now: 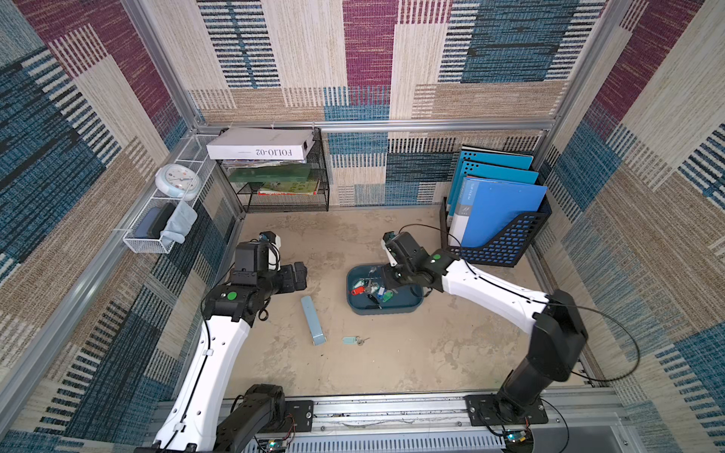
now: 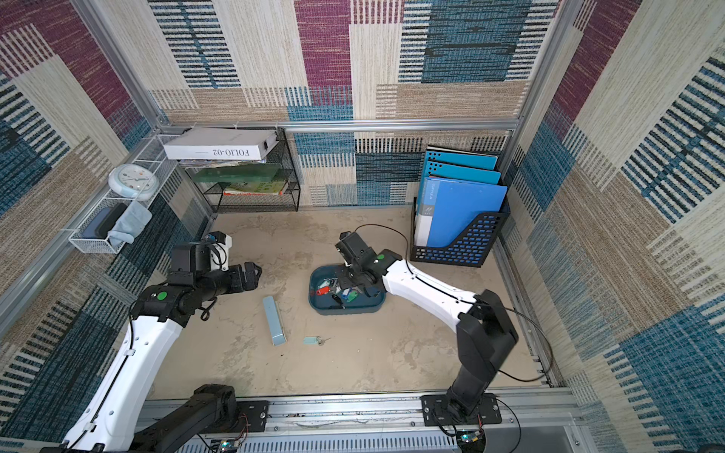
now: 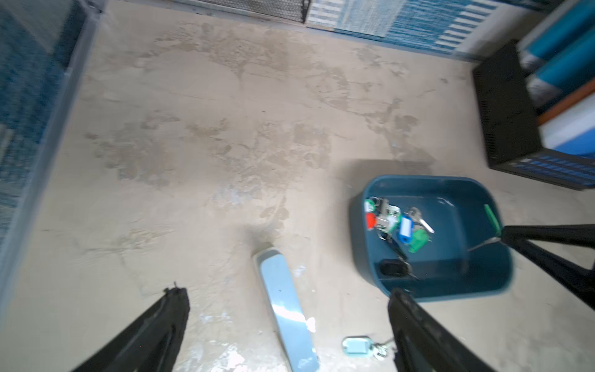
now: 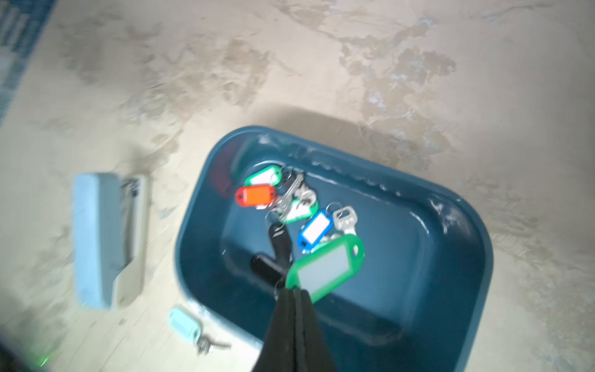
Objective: Take the keys out of the storage box
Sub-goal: Place the key at the center of the board.
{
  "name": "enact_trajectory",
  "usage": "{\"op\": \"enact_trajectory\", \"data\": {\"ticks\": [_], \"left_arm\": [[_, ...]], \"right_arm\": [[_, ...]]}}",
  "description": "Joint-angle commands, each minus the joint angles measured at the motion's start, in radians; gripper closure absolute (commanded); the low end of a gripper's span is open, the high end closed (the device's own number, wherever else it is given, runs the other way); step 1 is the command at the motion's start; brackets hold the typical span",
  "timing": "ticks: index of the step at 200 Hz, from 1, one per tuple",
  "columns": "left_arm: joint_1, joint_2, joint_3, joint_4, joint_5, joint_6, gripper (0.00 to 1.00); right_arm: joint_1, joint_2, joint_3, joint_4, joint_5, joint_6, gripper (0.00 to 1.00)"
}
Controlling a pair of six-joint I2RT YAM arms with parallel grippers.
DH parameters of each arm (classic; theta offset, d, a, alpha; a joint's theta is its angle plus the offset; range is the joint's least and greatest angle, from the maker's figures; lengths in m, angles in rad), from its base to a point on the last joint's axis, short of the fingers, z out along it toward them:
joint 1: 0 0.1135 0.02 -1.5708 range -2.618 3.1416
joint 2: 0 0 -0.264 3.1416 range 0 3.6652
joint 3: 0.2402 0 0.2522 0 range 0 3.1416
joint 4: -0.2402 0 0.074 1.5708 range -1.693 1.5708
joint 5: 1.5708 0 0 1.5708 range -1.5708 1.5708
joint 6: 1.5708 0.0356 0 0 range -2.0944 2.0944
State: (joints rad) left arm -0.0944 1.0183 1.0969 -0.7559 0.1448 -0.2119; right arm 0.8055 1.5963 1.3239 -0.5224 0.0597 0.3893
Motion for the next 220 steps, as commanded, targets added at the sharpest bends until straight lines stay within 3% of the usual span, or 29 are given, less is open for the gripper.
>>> {"op": "enact_trajectory", "data": {"ticks": [1,36,57,85,134,220], "left_arm": [[-0.066,0.022,0.013,0.03,0.137,-0.075,0.01],[-0.225,0.064,0.027,0.039,0.083,-0.094,0.01],[-0.282,0.098,0.036,0.049,0.077,-0.112,0.01],[-0.341,0.133,0.047,0.055,0.055,-0.126,0.01],[-0.374,0.153,0.038,0.059,0.022,-0.129,0.01],[-0.386,0.195,0.018,0.072,0.015,-0.132,0.01]], "right_arm": [[0.023,-0.149,-0.091,0.053,-0.192,-0.082,1.0],[0.112,-0.333,-0.292,0.087,-0.321,-0.06,1.0],[0.137,-0.344,-0.388,0.12,-0.326,-0.018,1.0],[0.146,-0.296,-0.467,0.18,-0.245,0.021,1.0],[0.146,-0.132,-0.445,0.228,-0.225,0.043,1.0],[0.146,0.003,-0.455,0.235,-0.199,0.029,1.0]]}}
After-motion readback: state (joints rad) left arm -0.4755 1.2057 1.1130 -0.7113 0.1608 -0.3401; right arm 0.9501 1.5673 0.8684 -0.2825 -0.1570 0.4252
